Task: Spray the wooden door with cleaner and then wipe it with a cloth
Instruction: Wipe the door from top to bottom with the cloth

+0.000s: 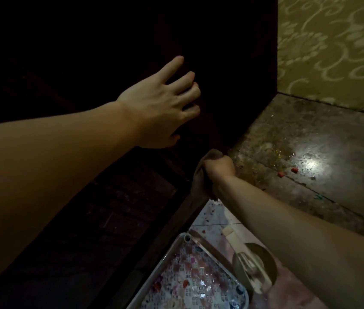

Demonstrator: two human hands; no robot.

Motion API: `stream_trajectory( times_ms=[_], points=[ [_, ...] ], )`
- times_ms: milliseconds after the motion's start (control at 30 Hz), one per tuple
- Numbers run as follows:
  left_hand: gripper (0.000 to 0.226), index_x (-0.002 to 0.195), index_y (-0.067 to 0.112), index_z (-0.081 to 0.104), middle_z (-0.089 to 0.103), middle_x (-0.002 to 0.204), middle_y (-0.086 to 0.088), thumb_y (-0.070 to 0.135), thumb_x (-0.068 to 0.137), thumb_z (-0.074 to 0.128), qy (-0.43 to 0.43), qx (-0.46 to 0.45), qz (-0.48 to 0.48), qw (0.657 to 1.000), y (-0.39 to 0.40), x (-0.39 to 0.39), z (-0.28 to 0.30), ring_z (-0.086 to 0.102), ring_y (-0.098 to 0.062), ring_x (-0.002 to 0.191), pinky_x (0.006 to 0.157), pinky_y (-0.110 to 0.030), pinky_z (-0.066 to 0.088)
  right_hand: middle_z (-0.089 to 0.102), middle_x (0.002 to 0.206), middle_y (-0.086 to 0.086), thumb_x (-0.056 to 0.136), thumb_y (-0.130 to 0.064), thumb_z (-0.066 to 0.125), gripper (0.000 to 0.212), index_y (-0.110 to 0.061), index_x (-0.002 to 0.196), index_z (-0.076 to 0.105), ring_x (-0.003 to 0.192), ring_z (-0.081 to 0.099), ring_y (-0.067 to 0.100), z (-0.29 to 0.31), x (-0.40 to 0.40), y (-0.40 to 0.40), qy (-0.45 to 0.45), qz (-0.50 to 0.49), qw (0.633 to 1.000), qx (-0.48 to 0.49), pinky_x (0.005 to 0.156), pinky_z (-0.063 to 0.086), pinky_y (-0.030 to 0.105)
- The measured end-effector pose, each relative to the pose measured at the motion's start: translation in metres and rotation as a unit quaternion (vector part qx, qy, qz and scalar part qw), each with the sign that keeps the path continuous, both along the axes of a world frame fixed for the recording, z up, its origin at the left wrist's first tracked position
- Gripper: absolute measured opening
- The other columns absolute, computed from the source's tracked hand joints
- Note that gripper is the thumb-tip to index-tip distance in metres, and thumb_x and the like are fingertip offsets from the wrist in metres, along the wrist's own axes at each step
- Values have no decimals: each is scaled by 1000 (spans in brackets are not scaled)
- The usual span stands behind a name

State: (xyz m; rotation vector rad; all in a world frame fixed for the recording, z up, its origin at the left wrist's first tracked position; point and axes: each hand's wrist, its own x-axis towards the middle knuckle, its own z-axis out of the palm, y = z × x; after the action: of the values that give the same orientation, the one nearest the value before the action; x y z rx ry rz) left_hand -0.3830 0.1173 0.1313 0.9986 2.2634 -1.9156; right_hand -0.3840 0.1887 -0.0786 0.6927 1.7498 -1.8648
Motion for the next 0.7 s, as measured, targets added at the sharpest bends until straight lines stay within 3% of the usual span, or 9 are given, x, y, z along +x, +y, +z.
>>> stream_trajectory(
  times_ms=[233, 333, 400, 567, 700],
  points=[
    [77, 151, 20, 16, 10, 159, -17, 64, 91, 32, -11, -2, 18, 1000, 2, 4, 6, 5, -37, 148, 118, -57, -1, 56, 125, 18, 87, -15, 52, 45, -6, 131, 46, 110, 57, 37, 4, 4, 0, -8, -4, 1000, 0, 95, 51, 47],
    [75, 151, 20, 16, 9, 160, -16, 63, 91, 32, -16, -6, 24, 1000, 0, 7, 9, 4, -35, 149, 119, -55, -2, 53, 114, 11, 91, -18, 54, 40, -9, 129, 45, 110, 55, 36, 21, 9, -2, 15, -24, 999, 17, 92, 48, 38],
    [73, 151, 21, 16, 9, 160, -15, 61, 92, 32, -18, -3, 25, 1000, -1, 9, 12, 4, -34, 149, 119, -54, -1, 50, 109, 8, 93, -24, 57, 36, -11, 125, 46, 108, 55, 34, 33, 12, -4, 57, -25, 998, 28, 85, 45, 34],
    [68, 151, 21, 17, 11, 160, -15, 56, 94, 29, -16, 1, 24, 1000, -4, 15, 18, 7, -34, 149, 120, -52, 0, 58, 117, 11, 92, -25, 60, 27, -15, 115, 50, 106, 57, 29, 63, 23, -7, 186, -3, 982, 35, 89, 49, 36],
    [65, 150, 21, 21, 13, 159, -15, 54, 95, 29, 5, 11, 11, 1000, -8, 22, 35, 9, -34, 148, 121, -51, 4, 58, 120, 15, 89, -22, 61, 33, -13, 119, 51, 109, 57, 34, 61, 20, 8, 133, 54, 987, 70, 82, 43, 31]
  ],
)
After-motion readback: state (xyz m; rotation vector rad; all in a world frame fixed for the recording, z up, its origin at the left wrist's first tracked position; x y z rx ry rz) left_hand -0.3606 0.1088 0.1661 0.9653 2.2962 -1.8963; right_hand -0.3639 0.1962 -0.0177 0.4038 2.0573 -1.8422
